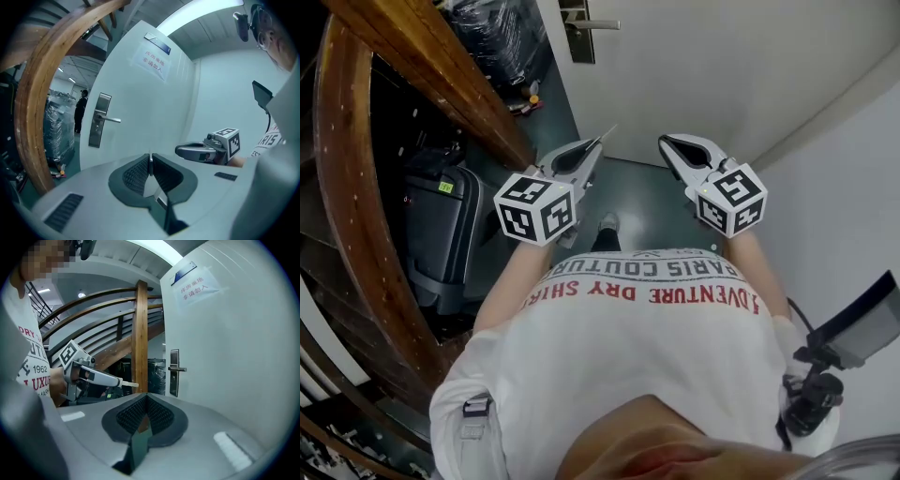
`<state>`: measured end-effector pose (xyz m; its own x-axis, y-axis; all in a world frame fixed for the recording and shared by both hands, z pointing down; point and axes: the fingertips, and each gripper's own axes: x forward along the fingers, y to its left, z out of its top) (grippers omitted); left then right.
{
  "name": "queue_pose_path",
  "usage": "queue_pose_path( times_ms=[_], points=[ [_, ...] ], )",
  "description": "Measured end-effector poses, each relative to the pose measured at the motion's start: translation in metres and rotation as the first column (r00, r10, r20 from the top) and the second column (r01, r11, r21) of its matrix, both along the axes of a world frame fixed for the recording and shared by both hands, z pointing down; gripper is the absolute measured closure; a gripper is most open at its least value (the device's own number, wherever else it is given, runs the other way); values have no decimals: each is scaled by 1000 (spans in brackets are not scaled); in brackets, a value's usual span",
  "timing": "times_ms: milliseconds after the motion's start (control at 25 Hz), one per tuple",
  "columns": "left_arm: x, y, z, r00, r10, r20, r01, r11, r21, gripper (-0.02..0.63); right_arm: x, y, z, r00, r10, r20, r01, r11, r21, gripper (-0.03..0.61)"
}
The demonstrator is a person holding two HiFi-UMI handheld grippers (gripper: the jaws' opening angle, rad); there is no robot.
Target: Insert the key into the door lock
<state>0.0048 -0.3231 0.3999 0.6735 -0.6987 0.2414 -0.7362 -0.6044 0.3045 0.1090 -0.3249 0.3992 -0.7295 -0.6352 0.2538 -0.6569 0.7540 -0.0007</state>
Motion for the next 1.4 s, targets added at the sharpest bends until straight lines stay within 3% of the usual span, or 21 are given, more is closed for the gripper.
queue_pose_path(
  times_ms=[240,400,760,1240,1400],
  points=[
    [-24,-83,21,1000,7,10,-7,999,-40,591,-25,-93,10,999,19,-39,-20,1000,-7,575],
    [-41,-127,28,1000,2,-3,-2,998,-56,591,-36,-154,-2,996,54,-65,-50,997,58,565],
    [-54,-208,51,996,-41,-76,30,990,-139,591,-47,-284,-1,997,61,-42,-56,994,93,426],
    [-65,-228,53,994,-48,-97,32,987,-160,591,-66,-308,-3,997,41,-71,-33,993,111,427],
    [-64,-236,58,985,-67,-161,35,980,-197,591,-65,-308,-4,997,43,-70,-35,993,115,431]
  ],
)
